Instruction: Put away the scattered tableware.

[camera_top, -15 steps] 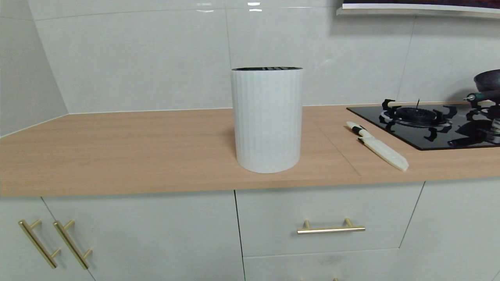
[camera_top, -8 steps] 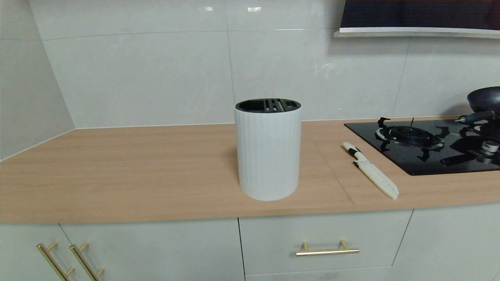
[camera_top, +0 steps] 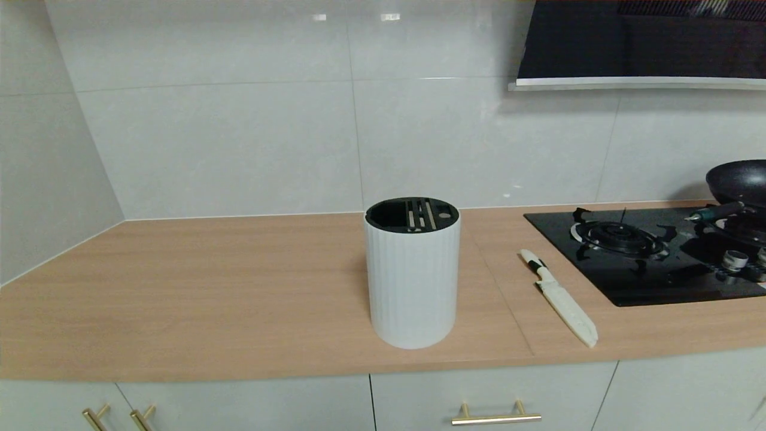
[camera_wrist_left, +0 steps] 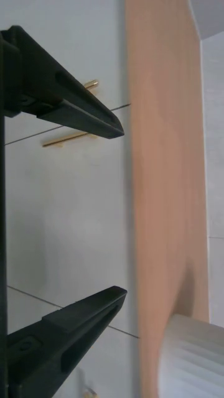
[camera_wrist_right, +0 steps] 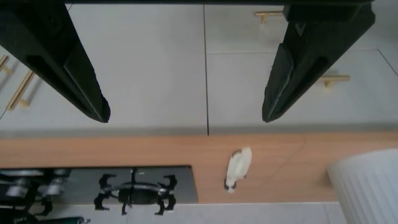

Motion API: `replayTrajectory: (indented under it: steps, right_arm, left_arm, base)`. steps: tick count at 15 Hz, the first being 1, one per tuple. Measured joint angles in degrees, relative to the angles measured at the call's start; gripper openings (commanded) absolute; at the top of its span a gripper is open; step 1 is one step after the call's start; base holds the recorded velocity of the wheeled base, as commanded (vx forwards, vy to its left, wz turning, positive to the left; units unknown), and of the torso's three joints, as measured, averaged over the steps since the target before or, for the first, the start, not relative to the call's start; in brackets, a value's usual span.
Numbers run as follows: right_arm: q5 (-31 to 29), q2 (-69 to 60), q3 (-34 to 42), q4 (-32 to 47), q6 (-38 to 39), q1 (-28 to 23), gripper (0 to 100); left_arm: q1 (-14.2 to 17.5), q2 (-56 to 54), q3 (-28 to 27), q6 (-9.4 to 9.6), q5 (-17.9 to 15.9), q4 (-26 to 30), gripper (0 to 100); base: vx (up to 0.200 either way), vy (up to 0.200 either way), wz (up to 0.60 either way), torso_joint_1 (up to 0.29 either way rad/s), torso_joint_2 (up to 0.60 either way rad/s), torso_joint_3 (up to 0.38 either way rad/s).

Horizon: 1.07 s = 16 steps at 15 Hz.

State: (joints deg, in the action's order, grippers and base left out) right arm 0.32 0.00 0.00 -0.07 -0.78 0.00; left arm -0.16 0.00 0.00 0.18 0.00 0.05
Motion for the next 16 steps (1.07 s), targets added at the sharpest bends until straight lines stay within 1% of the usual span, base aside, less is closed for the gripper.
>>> replayTrajectory:
  steps: [5, 12, 16]
  right_arm:
    - [0.0, 0.0, 0.0, 0.0, 0.0, 0.0, 100]
    - [0.0, 0.0, 0.0, 0.0, 0.0, 0.0, 100]
    - [0.0, 0.0, 0.0, 0.0, 0.0, 0.0, 100]
  left_arm:
    - [0.0, 0.0, 0.0, 0.00, 0.0, 0.0, 100]
    - [0.0, 0.0, 0.0, 0.00, 0.0, 0.0, 100]
    - [0.0, 0.0, 0.0, 0.00, 0.0, 0.0, 100]
  base:
    - [0.000, 0.000, 0.00, 0.242, -0.53, -0.289]
    - [0.000, 0.000, 0.00, 0.279, -0.59, -0.311]
    - [0.000, 0.000, 0.00, 0.220, -0.43, -0.228]
